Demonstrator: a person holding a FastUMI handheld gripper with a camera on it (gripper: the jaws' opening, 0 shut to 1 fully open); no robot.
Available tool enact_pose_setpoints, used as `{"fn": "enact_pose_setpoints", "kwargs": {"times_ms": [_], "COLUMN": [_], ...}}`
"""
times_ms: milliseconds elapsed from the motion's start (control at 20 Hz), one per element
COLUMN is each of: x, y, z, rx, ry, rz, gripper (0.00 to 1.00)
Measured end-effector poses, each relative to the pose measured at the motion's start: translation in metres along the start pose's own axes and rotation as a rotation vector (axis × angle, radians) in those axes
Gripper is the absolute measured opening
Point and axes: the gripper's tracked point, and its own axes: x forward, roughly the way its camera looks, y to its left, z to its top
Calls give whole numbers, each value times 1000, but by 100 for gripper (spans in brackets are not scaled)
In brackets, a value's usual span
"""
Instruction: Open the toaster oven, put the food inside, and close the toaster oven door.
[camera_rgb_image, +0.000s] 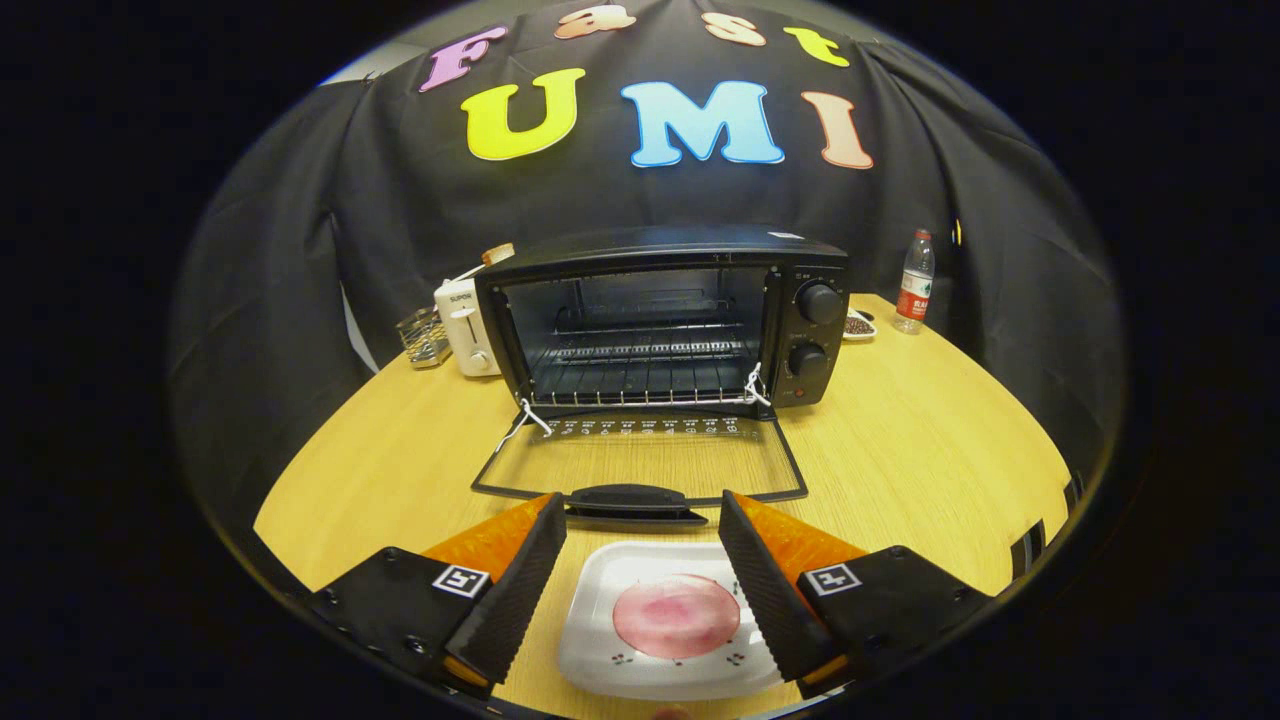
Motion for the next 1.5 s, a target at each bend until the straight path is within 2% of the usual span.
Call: {"fn": "enact_pose_setpoints", "kwargs": {"times_ms": [150, 300, 650, 900, 1100, 1400, 1500], "x": [-16, -26, -37, -36, -29, -23, -18], "y": [-13, -31, -66, -80, -87, -82, -83], "z": [-2, -7, -35, -62, -87, -96, -98], "rx": [24, 103, 251, 367, 324, 330, 331], "ry": [77, 169, 459, 635, 714, 788, 795], "rz": [80, 159, 325, 372, 365, 395, 382], "gripper": [98, 98, 98, 98, 98, 78, 71]}}
